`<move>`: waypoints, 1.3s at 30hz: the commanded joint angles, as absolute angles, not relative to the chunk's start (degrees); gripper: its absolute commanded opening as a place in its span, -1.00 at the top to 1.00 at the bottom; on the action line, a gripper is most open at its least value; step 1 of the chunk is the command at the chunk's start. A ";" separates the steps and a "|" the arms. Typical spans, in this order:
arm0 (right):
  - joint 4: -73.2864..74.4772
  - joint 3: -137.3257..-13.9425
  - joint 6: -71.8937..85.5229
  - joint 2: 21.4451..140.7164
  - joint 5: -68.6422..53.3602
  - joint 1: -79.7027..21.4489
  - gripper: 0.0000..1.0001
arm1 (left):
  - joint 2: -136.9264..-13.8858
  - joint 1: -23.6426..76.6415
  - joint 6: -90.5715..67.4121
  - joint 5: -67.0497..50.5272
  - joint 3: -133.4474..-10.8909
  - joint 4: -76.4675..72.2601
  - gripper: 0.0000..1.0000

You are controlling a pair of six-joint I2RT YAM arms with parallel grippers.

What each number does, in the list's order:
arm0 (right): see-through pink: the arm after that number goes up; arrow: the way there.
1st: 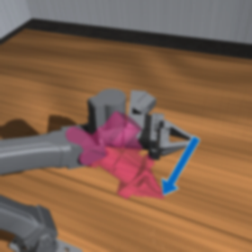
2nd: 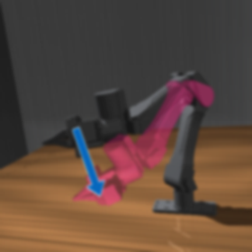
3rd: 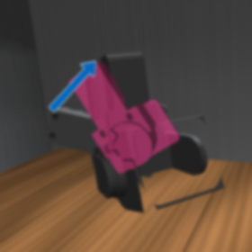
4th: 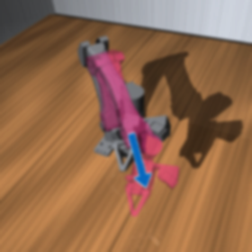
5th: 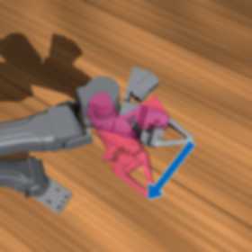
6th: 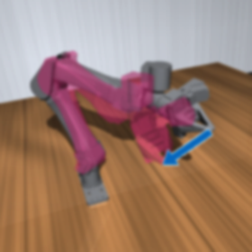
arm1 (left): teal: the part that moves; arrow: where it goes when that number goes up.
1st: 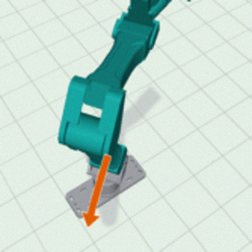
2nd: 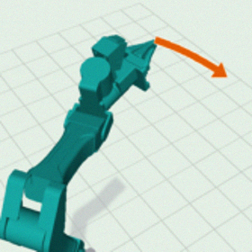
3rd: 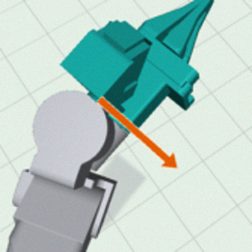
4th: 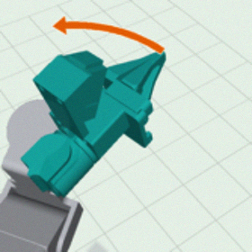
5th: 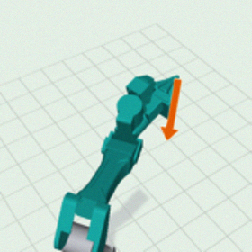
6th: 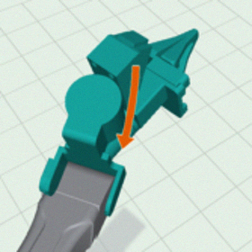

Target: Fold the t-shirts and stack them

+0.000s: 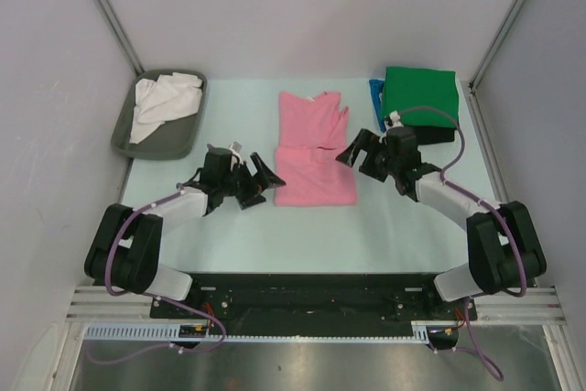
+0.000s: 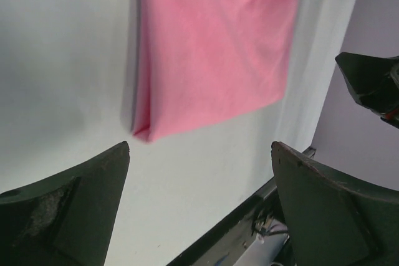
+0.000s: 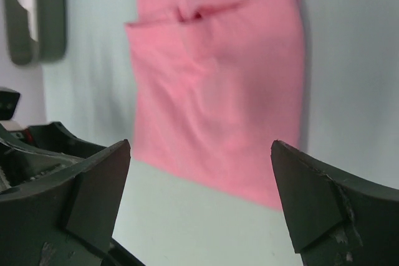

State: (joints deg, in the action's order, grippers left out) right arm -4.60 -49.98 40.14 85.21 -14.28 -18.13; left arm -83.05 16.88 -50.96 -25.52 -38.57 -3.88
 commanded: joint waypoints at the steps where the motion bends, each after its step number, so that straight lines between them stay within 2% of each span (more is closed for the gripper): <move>1: -0.44 -42.03 37.00 79.48 -10.46 -19.33 -0.99 | -80.86 18.89 -50.36 -25.14 -33.93 -5.89 -1.00; 6: -2.11 -32.37 38.50 73.13 -10.89 -19.95 -0.99 | -82.70 19.86 -50.97 -24.17 -32.34 -7.29 -0.99; 11: -0.79 -29.62 38.41 69.00 -11.34 -20.13 -0.98 | -86.47 20.39 -51.94 -23.20 -33.92 -8.17 -0.98; 20: -0.18 -29.00 37.97 67.94 -12.22 -19.25 -0.97 | -95.71 22.15 -52.73 -23.20 -37.70 -8.26 -0.74; 26: -1.14 -28.48 38.23 69.17 -13.80 -17.93 -0.96 | -98.09 22.32 -54.23 -25.05 -37.27 -10.46 -0.02; 27: -1.32 -28.39 38.23 69.34 -13.71 -17.84 -0.96 | -98.00 22.32 -54.14 -24.79 -37.27 -10.37 0.17; 31: -3.59 -27.60 39.11 71.45 -14.15 -18.28 -0.95 | -98.00 22.32 -53.79 -24.61 -37.35 -10.72 0.66; 32: -3.95 -27.34 39.46 71.89 -13.98 -18.54 -0.95 | -98.00 22.32 -53.96 -24.78 -37.18 -11.16 0.93; 33: -5.17 -27.16 39.81 72.59 -14.15 -18.72 -0.95 | -97.82 22.41 -54.23 -24.87 -36.92 -11.51 1.00; 39: -12.90 -25.40 44.73 78.48 -16.87 -19.42 -0.75 | -96.86 22.41 -54.58 -25.14 -35.77 -12.48 1.00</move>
